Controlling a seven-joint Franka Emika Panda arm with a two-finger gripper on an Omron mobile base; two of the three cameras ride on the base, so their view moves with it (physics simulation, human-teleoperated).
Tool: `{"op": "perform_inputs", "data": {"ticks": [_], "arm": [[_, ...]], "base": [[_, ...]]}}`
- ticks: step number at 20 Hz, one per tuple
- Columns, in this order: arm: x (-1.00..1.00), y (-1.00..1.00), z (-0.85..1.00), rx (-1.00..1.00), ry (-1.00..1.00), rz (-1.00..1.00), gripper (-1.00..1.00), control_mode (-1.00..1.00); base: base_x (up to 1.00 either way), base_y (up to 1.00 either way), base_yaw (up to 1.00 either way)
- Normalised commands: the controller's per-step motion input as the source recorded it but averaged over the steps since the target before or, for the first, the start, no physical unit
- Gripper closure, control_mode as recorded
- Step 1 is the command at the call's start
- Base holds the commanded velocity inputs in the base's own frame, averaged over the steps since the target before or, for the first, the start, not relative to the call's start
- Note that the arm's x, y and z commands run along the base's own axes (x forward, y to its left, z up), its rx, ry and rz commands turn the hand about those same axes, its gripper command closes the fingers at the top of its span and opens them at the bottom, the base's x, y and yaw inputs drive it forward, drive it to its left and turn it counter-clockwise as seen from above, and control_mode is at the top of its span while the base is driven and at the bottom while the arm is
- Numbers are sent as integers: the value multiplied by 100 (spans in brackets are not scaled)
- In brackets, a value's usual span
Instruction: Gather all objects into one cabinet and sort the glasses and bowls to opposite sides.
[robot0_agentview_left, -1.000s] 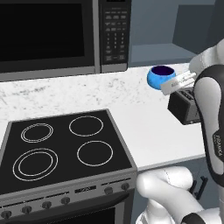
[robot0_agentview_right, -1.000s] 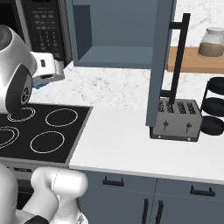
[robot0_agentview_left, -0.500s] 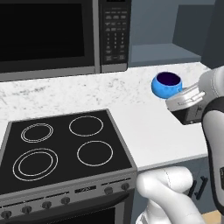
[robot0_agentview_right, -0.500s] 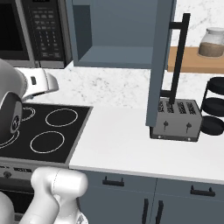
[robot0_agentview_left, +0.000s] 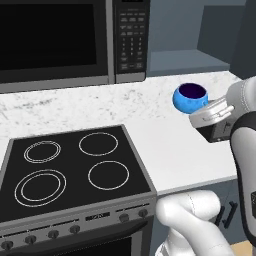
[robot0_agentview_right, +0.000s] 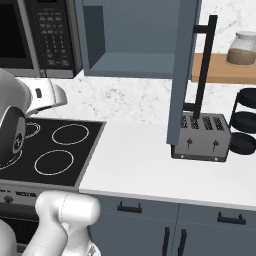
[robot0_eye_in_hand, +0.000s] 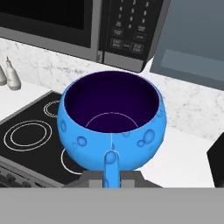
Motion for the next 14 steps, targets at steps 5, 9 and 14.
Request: {"op": "perform_inputs", "data": {"ticks": [5,9,14], "arm": [[-10,2,-6,0,4,0,100,100],[0,0,0,0,0,0,100,100],[0,0,0,0,0,0,100,100]], "base": [[-10,0,0],[-91,4,2],[-100,17,6]]}}
